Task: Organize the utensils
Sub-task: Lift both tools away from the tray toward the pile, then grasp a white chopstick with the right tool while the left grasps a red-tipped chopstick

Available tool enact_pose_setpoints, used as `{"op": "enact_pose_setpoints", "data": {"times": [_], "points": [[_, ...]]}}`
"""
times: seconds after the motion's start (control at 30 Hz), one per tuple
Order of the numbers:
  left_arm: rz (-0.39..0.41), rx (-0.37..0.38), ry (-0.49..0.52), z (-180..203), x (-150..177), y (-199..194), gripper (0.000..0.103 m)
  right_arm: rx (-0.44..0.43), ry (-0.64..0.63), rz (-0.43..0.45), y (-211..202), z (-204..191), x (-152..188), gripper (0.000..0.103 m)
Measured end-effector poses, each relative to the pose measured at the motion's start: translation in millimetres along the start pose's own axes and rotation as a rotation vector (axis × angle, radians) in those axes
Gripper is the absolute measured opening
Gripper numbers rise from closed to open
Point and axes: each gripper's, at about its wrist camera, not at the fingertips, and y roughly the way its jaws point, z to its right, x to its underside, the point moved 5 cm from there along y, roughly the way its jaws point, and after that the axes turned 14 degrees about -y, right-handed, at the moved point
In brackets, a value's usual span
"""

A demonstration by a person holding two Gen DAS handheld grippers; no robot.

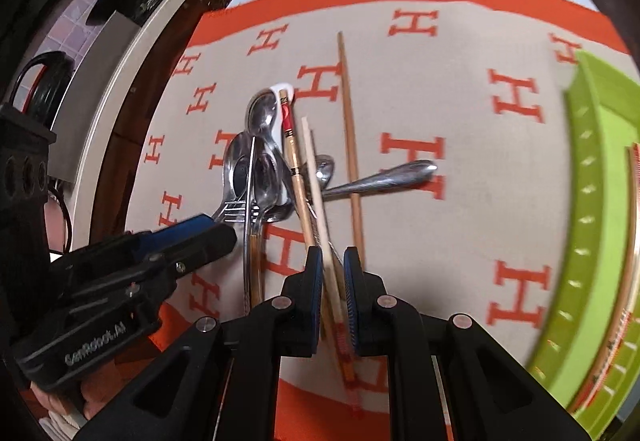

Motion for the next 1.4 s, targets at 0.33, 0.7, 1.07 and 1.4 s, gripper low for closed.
{"op": "enact_pose_setpoints", "data": {"times": [0.33,0.7,1.07,1.4], "points": [[-0.023,0.030,-0.031,-4,0,3,0.018,0.013,-0.046,-0.083,38,-3,-8,0.011],[-0.055,0.048,-0.035,6,-3,11,0.017,0.041,-0.012,-0.019,22,7,-5,0.006],[-0.099,0.032,-0.043,28,-5,36,0.017,0.066,0.094,0.046,-11,53,21,0.006],[-0.049,-0.099,-0.008,42,-6,58,0.017,0.054,0.112,0.082,-22,60,35,0.006]]}}
